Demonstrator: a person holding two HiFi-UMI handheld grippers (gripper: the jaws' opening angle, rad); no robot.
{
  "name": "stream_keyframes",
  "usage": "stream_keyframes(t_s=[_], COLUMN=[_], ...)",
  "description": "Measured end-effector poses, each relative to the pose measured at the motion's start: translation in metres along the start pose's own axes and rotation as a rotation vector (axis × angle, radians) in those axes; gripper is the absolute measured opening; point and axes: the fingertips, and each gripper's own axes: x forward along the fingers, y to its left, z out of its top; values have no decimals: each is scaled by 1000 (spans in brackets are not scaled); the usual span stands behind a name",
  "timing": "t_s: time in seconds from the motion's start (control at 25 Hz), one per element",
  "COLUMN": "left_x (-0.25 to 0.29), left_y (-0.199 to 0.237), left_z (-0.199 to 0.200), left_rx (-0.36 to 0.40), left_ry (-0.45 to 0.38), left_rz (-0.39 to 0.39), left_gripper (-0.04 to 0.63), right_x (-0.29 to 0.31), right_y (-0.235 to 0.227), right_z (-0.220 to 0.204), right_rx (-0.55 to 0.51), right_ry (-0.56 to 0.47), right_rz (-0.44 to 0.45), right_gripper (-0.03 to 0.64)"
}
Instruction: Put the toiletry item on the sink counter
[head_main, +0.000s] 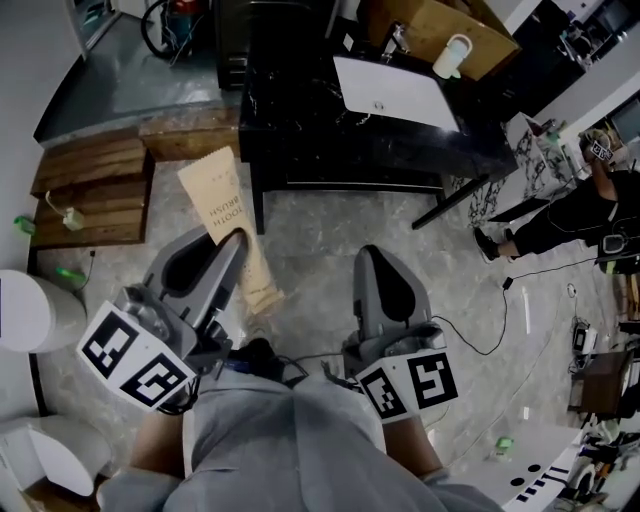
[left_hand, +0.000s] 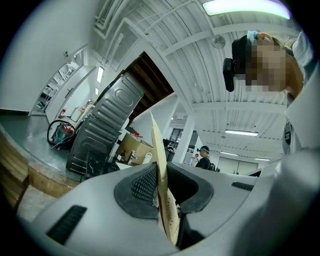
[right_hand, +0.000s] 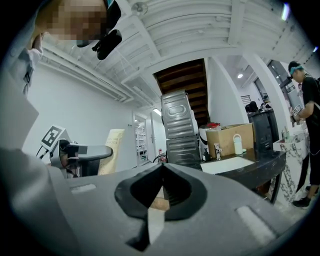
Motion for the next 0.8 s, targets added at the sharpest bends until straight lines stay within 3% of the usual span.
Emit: stream_keyframes(t_s=[0.8], left_x=[23], left_y=[89], left_z=[33], left_rx=[21], left_ry=[-17], left_rz=[-2], left_gripper=[57], right_x=[95], right_y=[8], right_z=[0], right_rx=[31], right_ry=[-18], right_rz=[-17], right_gripper=[-3])
